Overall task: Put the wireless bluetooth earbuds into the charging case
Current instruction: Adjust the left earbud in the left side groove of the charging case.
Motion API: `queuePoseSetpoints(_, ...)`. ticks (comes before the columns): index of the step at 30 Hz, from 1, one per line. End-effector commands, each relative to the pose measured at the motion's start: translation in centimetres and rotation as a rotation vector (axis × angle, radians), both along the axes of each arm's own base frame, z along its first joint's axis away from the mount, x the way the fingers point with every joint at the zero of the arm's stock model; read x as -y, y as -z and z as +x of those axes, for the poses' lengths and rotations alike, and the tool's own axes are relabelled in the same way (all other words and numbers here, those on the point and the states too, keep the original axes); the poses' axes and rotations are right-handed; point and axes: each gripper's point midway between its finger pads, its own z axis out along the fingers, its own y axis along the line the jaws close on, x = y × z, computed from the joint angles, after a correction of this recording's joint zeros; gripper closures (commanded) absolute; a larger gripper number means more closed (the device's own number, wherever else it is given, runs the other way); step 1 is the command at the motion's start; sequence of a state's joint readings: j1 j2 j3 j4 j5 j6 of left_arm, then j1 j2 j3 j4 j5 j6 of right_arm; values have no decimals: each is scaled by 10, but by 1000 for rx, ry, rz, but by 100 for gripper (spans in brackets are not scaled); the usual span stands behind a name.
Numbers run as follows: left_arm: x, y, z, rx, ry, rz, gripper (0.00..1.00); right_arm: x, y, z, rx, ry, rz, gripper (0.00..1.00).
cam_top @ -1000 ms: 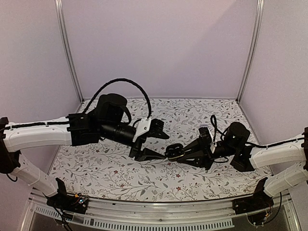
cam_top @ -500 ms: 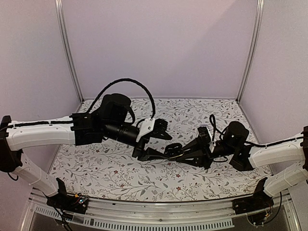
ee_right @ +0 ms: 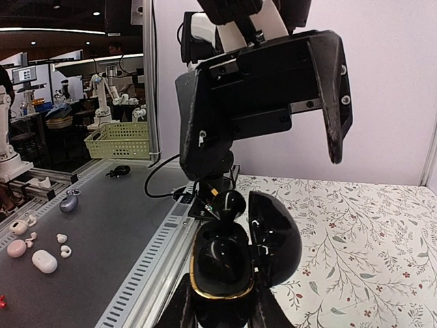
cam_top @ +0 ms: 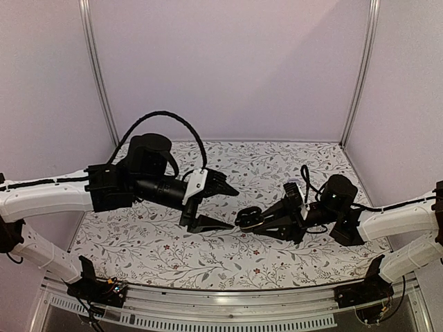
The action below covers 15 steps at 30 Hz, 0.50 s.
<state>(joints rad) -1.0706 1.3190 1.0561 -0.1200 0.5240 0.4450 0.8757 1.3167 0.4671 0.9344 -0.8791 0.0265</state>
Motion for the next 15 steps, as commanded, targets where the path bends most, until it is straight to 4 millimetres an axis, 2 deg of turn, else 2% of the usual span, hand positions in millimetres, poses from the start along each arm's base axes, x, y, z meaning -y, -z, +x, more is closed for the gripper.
queuePoseSetpoints(1, -10, 0, -1, 70, -18, 3, 23, 2, -13, -3, 7, -22, 21, 100)
queuePoseSetpoints(8, -8, 7, 18, 79, -120, 29, 25, 1, -16, -7, 7, -54, 23, 100)
queuePoseSetpoints(15, -2, 7, 12, 62, -78, 23, 26, -1, -14, -6, 1, -55, 19, 100)
